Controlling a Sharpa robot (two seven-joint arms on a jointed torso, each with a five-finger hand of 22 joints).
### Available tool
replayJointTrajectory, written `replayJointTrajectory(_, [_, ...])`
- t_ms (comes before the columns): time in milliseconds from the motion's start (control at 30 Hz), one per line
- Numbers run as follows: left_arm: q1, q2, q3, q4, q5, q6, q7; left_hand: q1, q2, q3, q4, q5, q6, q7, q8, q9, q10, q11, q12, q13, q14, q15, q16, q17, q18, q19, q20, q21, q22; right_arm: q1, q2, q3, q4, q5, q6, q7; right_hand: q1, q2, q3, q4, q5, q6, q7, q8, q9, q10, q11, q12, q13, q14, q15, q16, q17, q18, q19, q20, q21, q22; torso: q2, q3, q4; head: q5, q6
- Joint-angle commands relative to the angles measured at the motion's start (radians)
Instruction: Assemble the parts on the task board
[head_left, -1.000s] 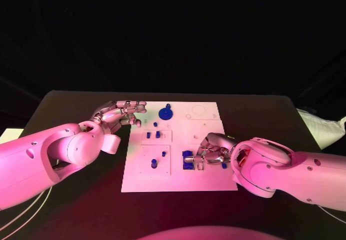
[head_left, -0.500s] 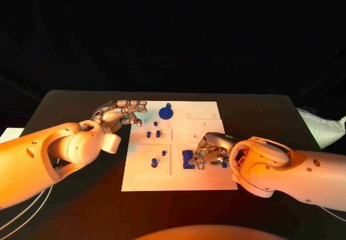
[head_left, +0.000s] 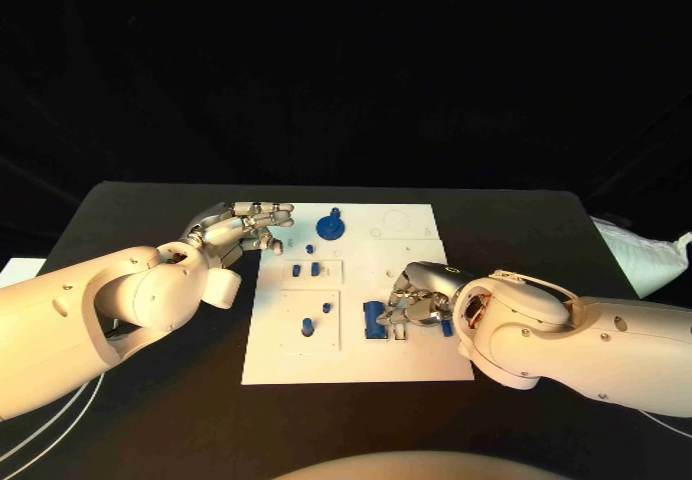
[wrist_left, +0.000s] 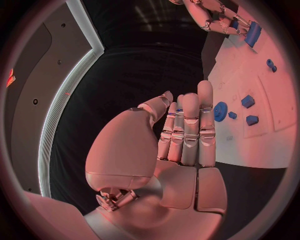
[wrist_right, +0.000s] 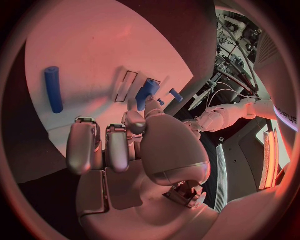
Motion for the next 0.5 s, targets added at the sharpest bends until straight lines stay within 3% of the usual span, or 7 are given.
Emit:
replayJointTrajectory(33, [0.000,0.002,0.000,0.000,-0.004,0.019,0.003,0.000,0.013,-0.002,-0.003,0.004,-0.006,0.001,0.003,-0.002,-0.006,0.001,0.004,0.002,-0.007,0.003,-0.003,-0.001,0.019,0.002,0.005,-0.003,-0.001,-0.004,-0.010,-0.003,0.003,-0.015,0.023,0.000,-0.024,-0.008,-0.016,0.016,0.024,0.004,0.000,0.000,0.003,0.007,0.001,0.000,0.000,0.069,-0.006,0.005,0.050,-0.006,0.003,-0.002,0.003,0.001,0.001,0.0010,0.0005,-0.004,0.001])
replayJointTrajectory(133, [0.000,0.002,0.000,-0.001,-0.004,0.020,0.003,0.000,0.013,-0.002,-0.003,0.004,-0.006,0.001,0.003,-0.002,-0.006,0.001,0.004,0.002,-0.007,0.003,-0.003,-0.001,0.019,0.002,0.005,-0.003,-0.001,-0.003,-0.026,-0.001,0.013,0.019,0.004,0.026,-0.050,-0.016,-0.034,0.036,0.061,-0.002,0.003,-0.003,0.005,0.000,0.003,-0.016,-0.009,0.068,-0.004,0.002,0.047,-0.005,0.001,-0.002,0.000,-0.004,0.001,0.0012,0.0007,-0.005,0.002])
replayJointTrajectory(267, [0.000,0.003,0.000,-0.002,-0.004,0.019,0.003,0.000,0.013,-0.002,-0.003,0.004,-0.006,0.001,0.003,-0.002,-0.006,0.001,0.004,0.002,-0.007,0.003,-0.003,-0.001,0.019,0.002,0.005,-0.003,-0.001,0.002,-0.061,0.001,0.025,0.112,-0.029,0.072,-0.029,0.006,-0.028,0.040,0.125,-0.040,0.015,-0.027,-0.001,-0.017,0.012,-0.048,-0.027,0.069,0.002,0.007,0.054,-0.005,-0.002,0.001,-0.002,-0.007,0.000,-0.0003,0.0008,-0.009,0.004])
replayJointTrajectory(500, [0.000,0.004,0.000,-0.004,-0.004,0.019,0.005,0.000,0.013,-0.002,-0.003,0.004,-0.006,0.001,0.003,-0.002,-0.006,0.001,0.004,0.002,-0.007,0.003,-0.003,-0.001,0.019,0.002,0.005,-0.003,-0.001,0.037,-0.149,0.002,0.045,0.154,-0.011,0.107,0.004,0.000,-0.030,0.025,0.144,-0.077,0.033,-0.060,-0.012,-0.045,0.026,-0.094,-0.057,0.069,0.013,0.012,0.062,-0.004,-0.006,0.010,-0.006,-0.013,0.000,-0.0004,0.0004,-0.020,0.005])
